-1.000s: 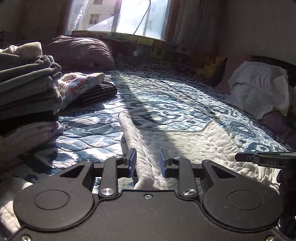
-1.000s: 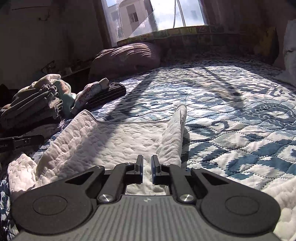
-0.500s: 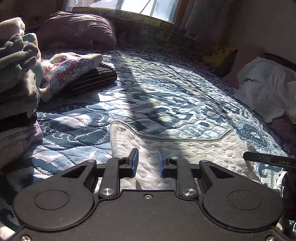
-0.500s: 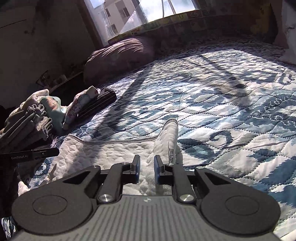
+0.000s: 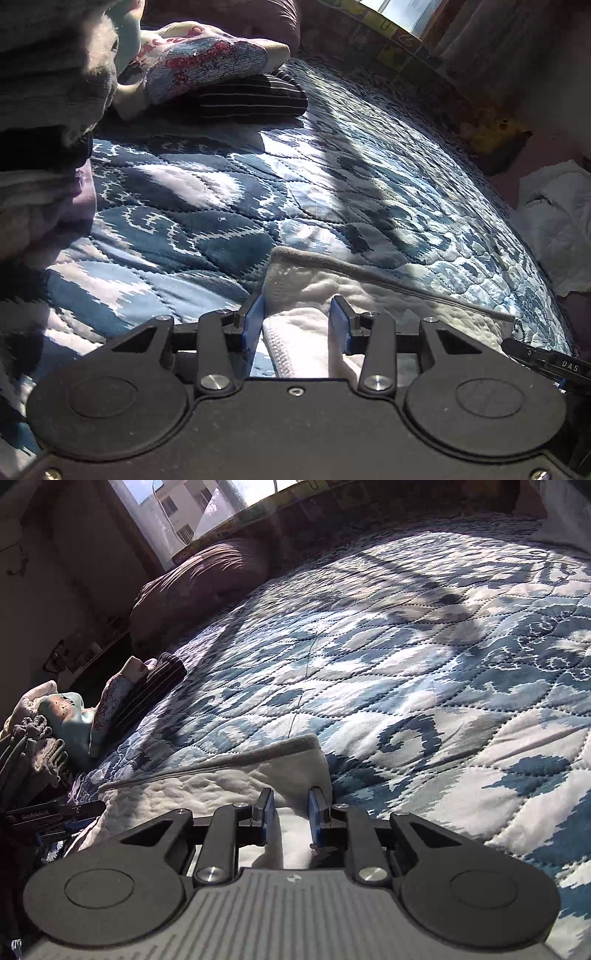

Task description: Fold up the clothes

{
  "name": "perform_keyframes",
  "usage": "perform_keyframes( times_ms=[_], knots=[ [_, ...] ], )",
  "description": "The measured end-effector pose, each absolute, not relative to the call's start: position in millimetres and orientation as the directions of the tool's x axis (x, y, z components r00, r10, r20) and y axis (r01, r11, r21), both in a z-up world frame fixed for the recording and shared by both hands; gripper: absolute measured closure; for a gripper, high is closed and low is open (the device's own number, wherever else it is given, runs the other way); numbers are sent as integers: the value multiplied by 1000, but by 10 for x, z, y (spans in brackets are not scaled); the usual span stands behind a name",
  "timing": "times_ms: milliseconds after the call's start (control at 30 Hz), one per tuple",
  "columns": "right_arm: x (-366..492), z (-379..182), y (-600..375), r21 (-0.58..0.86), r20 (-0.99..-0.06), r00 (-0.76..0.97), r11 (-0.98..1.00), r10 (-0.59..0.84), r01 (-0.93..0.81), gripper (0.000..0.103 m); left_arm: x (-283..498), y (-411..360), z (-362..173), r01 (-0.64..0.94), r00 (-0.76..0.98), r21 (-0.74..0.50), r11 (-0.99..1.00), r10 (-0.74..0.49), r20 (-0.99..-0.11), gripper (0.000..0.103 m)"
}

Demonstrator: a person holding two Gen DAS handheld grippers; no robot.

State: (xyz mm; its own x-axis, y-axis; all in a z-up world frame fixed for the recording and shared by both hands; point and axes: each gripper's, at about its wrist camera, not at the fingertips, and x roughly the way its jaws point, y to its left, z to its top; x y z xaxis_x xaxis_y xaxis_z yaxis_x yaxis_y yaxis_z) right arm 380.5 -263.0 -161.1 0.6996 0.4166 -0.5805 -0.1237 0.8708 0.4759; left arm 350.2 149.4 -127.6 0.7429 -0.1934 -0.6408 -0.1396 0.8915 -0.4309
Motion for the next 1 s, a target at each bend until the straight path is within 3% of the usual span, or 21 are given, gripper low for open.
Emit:
perform_keyframes(
  times_ms=[33,133,167,233,467,600,667,800,1000],
  knots=[
    [3800,-1615,-2653,480,-580,701,869,415,-117,93,3502,1517,-1260,-148,739,-441,885,-198,-644,61],
    [3690,-1596,-2755,520,-551,713,847,433,-113,91,3430,1551,-1220,-141,750,-454,880,-204,-629,61],
    [3630,-1527,-2751,499,-545,723,857,425,-128,88,3396,1555,-1193,-139,755,-454,880,-203,-624,61],
    [3425,-1346,-2690,405,-533,747,895,396,-186,85,3281,1507,-1064,-134,783,-424,896,-167,-599,51],
    [2594,-1128,-2572,308,-476,749,885,461,-349,85,2761,1208,-857,-60,815,-424,903,-201,-543,50],
    [2335,-1368,-2546,282,-538,718,897,441,-340,86,2523,1036,-1074,-34,775,-369,929,-208,-596,51],
    [2283,-1568,-2534,254,-579,716,920,391,-297,93,2406,950,-1189,-20,753,-340,940,-209,-624,51],
    [2199,-1546,-2500,225,-557,752,936,352,-271,93,2243,821,-1259,-12,773,-273,962,-165,-612,48],
    [1569,-1382,-2492,147,-494,813,951,309,-272,78,1585,913,-1045,-20,841,-236,972,-111,-529,50]
  ],
)
